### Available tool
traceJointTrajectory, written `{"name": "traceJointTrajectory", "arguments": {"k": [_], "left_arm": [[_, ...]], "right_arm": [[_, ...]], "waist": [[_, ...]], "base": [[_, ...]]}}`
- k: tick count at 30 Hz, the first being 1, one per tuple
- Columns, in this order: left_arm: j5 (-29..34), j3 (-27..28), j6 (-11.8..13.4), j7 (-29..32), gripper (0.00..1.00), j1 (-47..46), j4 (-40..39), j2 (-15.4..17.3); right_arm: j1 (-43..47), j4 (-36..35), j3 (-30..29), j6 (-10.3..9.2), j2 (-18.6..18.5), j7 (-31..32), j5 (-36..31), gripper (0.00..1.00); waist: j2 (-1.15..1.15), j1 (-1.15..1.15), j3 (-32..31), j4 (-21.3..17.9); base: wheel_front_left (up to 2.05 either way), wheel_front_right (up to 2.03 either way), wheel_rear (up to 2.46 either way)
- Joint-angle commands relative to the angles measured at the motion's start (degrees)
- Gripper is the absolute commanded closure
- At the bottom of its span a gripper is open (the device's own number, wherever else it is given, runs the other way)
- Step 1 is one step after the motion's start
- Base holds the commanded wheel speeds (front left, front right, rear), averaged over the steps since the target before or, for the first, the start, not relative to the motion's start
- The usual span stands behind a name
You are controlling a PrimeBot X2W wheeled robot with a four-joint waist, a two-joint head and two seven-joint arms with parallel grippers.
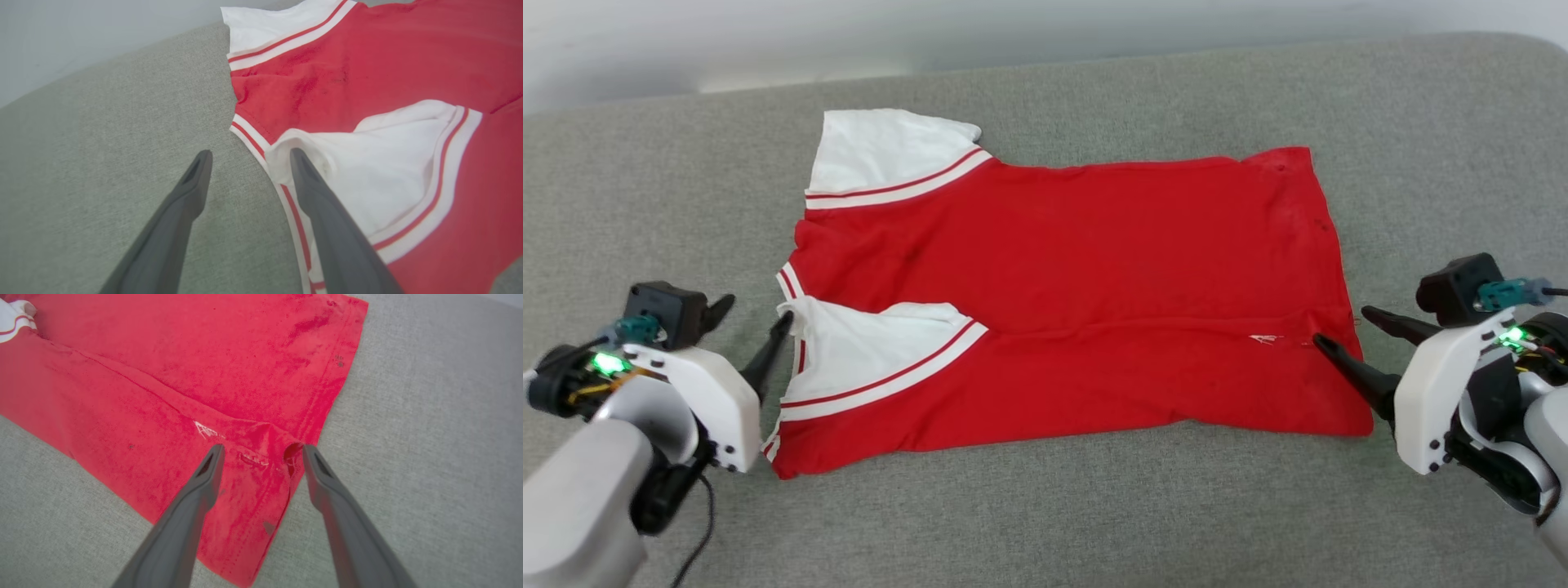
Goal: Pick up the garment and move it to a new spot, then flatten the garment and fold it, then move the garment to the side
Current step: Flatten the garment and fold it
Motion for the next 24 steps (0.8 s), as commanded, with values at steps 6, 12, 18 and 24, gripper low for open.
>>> {"name": "traceJointTrajectory", "arguments": {"k": [6, 12, 18, 24], "left_arm": [[-1.2, -0.6, -1.3, 9.1, 0.00, -2.8, -5.0, 5.0], [-7.4, -2.4, -3.4, 25.5, 0.00, -5.0, -10.5, 8.9], [-15.1, -4.5, -4.0, 41.2, 0.00, -7.0, -13.4, 10.2], [-17.9, -6.7, -3.4, 49.7, 0.00, -7.5, -13.8, 10.0]], "right_arm": [[2.9, -2.1, -2.9, -0.03, -0.6, -0.9, -0.9, 0.00], [3.9, -4.1, -4.2, -0.03, 0.1, 0.4, -2.1, 0.00], [3.9, -5.7, -4.6, -0.04, 0.9, 2.0, -2.7, 0.00], [2.5, -6.4, -4.0, -0.04, 1.8, 3.4, -2.9, 0.00]], "waist": [[0.00, 0.00, -2.4, 0.8], [0.00, 0.00, -3.1, 1.0], [0.00, 0.00, -2.7, 0.9], [0.00, 0.00, -1.3, -0.1]], "base": [[0.00, 0.00, 0.00], [0.00, 0.00, 0.00], [0.00, 0.00, 0.00], [0.00, 0.00, 0.00]]}}
